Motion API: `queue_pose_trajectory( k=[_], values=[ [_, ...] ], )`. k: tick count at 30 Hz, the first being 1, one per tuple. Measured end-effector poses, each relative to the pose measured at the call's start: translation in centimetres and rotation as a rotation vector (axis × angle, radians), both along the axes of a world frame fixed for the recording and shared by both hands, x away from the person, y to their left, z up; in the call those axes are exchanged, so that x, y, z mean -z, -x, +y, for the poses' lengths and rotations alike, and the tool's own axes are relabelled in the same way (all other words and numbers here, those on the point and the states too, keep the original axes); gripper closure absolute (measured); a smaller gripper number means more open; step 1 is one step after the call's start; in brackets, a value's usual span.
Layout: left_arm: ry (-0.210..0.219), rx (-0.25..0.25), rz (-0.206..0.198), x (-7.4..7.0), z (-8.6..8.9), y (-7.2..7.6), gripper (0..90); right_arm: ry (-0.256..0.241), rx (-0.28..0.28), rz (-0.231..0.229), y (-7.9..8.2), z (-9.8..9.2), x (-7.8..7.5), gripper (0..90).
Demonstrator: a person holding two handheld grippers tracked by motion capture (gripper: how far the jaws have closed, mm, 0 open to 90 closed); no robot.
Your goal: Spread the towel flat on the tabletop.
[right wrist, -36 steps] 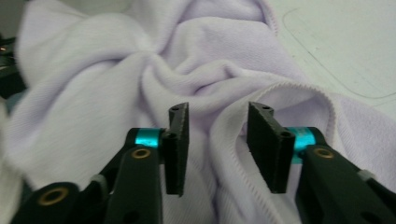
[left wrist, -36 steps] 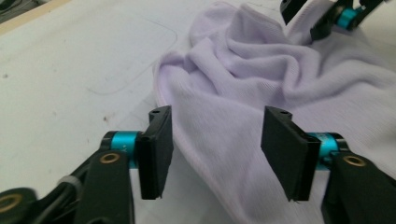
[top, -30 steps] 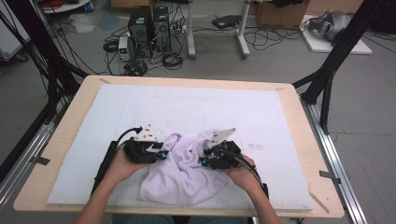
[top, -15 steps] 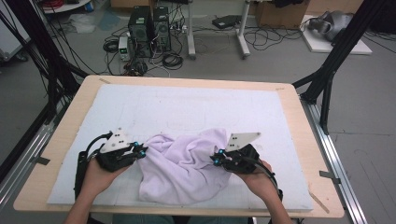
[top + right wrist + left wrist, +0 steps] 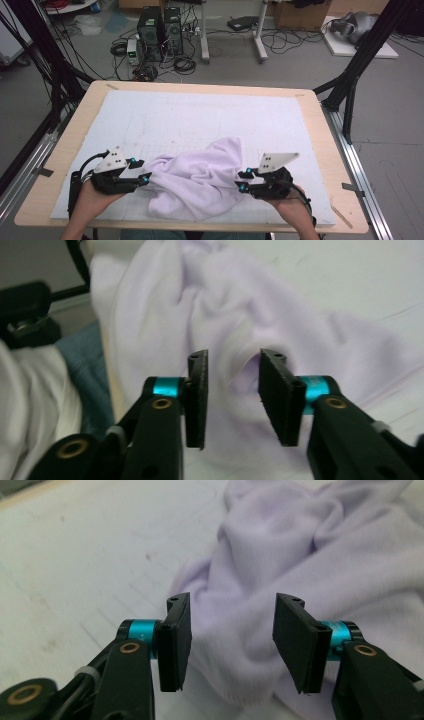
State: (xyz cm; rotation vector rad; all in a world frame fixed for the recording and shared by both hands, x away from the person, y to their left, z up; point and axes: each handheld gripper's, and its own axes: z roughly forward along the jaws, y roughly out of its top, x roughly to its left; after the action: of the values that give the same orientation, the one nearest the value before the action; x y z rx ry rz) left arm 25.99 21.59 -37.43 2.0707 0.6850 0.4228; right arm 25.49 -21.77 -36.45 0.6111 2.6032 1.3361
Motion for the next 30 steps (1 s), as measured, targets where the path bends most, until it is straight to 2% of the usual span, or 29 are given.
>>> queue_pose_trajectory(
  k=[3,4,5,6,8,10,12,13,15,17,18,19,20,21,22,23,24,25,26,29,30],
  values=[
    [0.005,0.010,-0.007,-0.8,-1.0,-2.0,48.3,-0.007,0.026,-0.034,-1.6,0.1,-1.6,57.5],
    [0.007,0.015,-0.002,-0.8,-1.5,-2.6,48.6,-0.005,0.031,-0.041,-2.3,0.3,-1.9,57.0],
    [-0.002,0.020,-0.006,-0.7,-1.9,-3.3,51.9,0.022,0.027,-0.035,-4.1,1.1,-1.7,55.6],
    [-0.014,0.017,-0.005,-0.5,-2.4,-3.9,51.9,0.022,0.027,-0.035,-4.1,1.1,-1.7,55.6],
    [-0.043,0.027,0.002,0.1,-3.3,-5.0,53.5,0.040,0.018,-0.011,-5.8,1.9,-0.7,54.0],
    [-0.082,0.044,0.012,1.1,-4.1,-6.1,59.8,0.056,0.003,0.038,-7.0,2.8,0.6,53.1],
    [-0.121,0.052,0.052,2.3,-4.7,-7.1,60.2,0.083,-0.012,0.072,-7.7,3.4,1.9,52.4],
    [-0.151,0.047,0.069,2.9,-4.9,-7.6,58.4,0.115,-0.014,0.091,-8.1,3.7,3.3,52.3],
    [-0.180,0.045,0.111,3.9,-5.1,-8.4,56.1,0.176,0.000,0.128,-8.4,3.7,4.5,51.1],
    [-0.209,0.047,0.137,4.6,-5.3,-8.9,56.3,0.186,0.010,0.117,-8.4,3.5,4.9,51.9],
    [-0.210,0.049,0.151,4.9,-5.5,-9.0,62.4,0.176,0.022,0.107,-8.4,3.2,5.4,52.8],
    [-0.225,0.070,0.158,5.1,-5.6,-9.1,62.4,0.172,0.037,0.113,-8.6,2.9,5.8,52.8],
    [-0.235,0.081,0.161,5.3,-5.8,-9.1,72.5,0.178,0.072,0.136,-9.0,2.4,6.4,52.8],
    [-0.234,0.095,0.163,5.3,-5.9,-9.0,72.5,0.178,0.072,0.136,-9.0,2.4,6.4,53.5],
    [-0.240,0.096,0.158,5.3,-6.0,-8.9,78.3,0.183,0.083,0.145,-9.1,2.2,6.8,55.5],
    [-0.246,0.094,0.149,5.2,-6.0,-8.8,82.7,0.185,0.089,0.122,-9.2,2.2,7.1,62.3],
    [-0.248,0.085,0.140,5.0,-5.9,-8.8,82.7,0.185,0.089,0.122,-9.2,2.2,7.1,62.3],
    [-0.240,0.064,0.126,4.8,-5.8,-8.7,83.8,0.203,0.090,0.100,-9.1,2.3,7.1,70.9],
    [-0.214,0.037,0.110,4.5,-5.5,-8.6,83.8,0.203,0.090,0.100,-9.1,2.3,7.1,70.9],
    [-0.147,-0.050,0.028,2.7,-4.0,-8.3,84.2,0.205,0.073,0.099,-9.0,2.5,7.0,85.3],
    [-0.108,-0.085,0.001,2.1,-3.3,-8.1,84.2,0.204,0.064,0.096,-9.1,2.6,7.0,86.5]
  ],
)
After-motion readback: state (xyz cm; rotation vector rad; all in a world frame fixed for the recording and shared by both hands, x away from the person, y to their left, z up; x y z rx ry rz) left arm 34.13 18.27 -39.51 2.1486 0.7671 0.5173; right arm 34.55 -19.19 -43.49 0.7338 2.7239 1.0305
